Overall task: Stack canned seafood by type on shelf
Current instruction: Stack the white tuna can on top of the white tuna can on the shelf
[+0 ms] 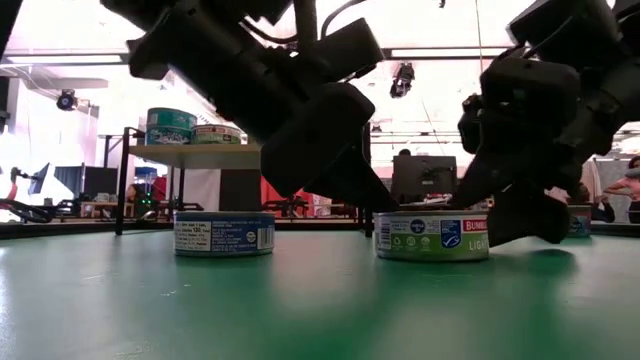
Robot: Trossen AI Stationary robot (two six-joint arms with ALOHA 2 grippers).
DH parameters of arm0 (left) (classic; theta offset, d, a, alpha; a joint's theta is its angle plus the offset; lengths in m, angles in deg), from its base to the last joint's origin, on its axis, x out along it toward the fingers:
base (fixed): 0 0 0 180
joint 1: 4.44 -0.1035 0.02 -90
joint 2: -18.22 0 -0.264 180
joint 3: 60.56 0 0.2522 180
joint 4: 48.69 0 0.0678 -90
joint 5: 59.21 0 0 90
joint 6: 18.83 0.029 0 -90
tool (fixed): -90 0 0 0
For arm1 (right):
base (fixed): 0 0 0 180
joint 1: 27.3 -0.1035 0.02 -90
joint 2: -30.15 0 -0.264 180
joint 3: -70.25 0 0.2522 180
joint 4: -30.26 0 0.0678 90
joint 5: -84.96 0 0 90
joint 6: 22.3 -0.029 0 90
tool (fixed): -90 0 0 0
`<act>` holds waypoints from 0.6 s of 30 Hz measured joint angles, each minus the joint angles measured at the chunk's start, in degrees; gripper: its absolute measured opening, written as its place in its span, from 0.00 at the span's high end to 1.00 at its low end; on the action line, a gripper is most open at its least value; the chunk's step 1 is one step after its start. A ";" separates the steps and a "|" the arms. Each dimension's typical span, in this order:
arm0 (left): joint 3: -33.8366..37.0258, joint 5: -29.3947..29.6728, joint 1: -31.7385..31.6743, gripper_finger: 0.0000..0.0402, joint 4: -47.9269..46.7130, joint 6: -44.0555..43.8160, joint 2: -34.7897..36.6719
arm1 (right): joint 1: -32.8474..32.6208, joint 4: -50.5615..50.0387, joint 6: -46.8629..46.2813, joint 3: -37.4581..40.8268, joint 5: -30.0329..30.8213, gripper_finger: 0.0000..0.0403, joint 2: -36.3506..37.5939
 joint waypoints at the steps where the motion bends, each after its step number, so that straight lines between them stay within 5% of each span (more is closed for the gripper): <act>1: 0.84 0.54 0.11 1.00 1.73 -0.08 0.00 | 0.10 1.28 0.01 -0.03 -0.40 0.29 -0.83; 18: 5.76 2.35 0.61 1.00 11.15 1.16 0.00 | 0.83 7.41 0.71 -0.01 -2.91 0.31 -3.30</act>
